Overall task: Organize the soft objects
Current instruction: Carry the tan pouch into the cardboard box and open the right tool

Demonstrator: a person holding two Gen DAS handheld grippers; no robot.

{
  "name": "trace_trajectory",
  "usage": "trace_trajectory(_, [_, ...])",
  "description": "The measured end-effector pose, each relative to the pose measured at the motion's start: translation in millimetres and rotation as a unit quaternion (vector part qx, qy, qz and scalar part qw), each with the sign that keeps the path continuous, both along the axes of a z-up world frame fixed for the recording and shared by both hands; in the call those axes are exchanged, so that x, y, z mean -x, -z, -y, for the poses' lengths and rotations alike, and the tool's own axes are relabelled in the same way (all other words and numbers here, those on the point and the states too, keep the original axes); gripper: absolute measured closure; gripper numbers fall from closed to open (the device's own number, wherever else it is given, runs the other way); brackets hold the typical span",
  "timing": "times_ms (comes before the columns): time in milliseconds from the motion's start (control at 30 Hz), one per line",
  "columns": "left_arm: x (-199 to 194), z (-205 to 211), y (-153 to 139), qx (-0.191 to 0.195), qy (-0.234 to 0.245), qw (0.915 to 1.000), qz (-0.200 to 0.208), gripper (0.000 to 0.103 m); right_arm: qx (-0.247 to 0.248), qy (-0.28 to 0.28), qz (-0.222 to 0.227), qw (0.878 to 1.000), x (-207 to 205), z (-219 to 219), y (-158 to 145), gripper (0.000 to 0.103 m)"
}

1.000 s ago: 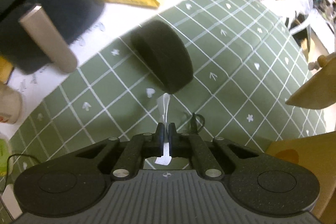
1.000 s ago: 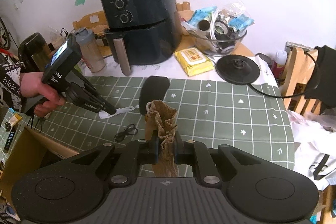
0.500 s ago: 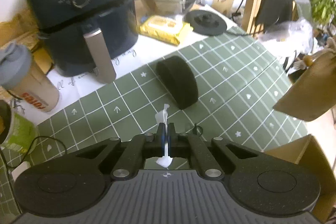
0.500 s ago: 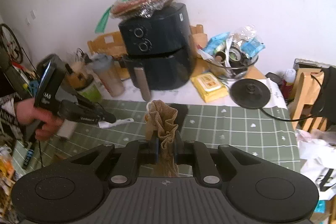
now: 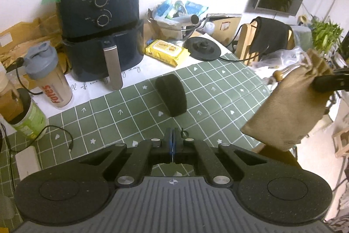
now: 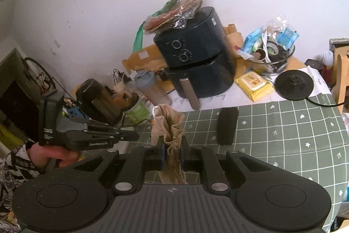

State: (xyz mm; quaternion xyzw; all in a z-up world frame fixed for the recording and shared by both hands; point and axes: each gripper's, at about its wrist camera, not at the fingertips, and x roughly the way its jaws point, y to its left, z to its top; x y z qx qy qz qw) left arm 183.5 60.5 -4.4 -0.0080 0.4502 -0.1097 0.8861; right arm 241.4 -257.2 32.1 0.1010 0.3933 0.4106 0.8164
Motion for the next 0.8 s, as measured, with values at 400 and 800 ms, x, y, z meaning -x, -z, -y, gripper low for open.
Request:
trace_trajectory(400, [37, -8, 8, 0.009, -0.024, 0.9996, -0.014, 0.102, -0.008, -0.038, -0.049, 0.998, 29, -7, 18, 0.088])
trace_trajectory(800, [66, -6, 13, 0.017, -0.042, 0.9987, -0.026, 0.102, -0.026, -0.061, -0.115, 0.991, 54, -24, 48, 0.088])
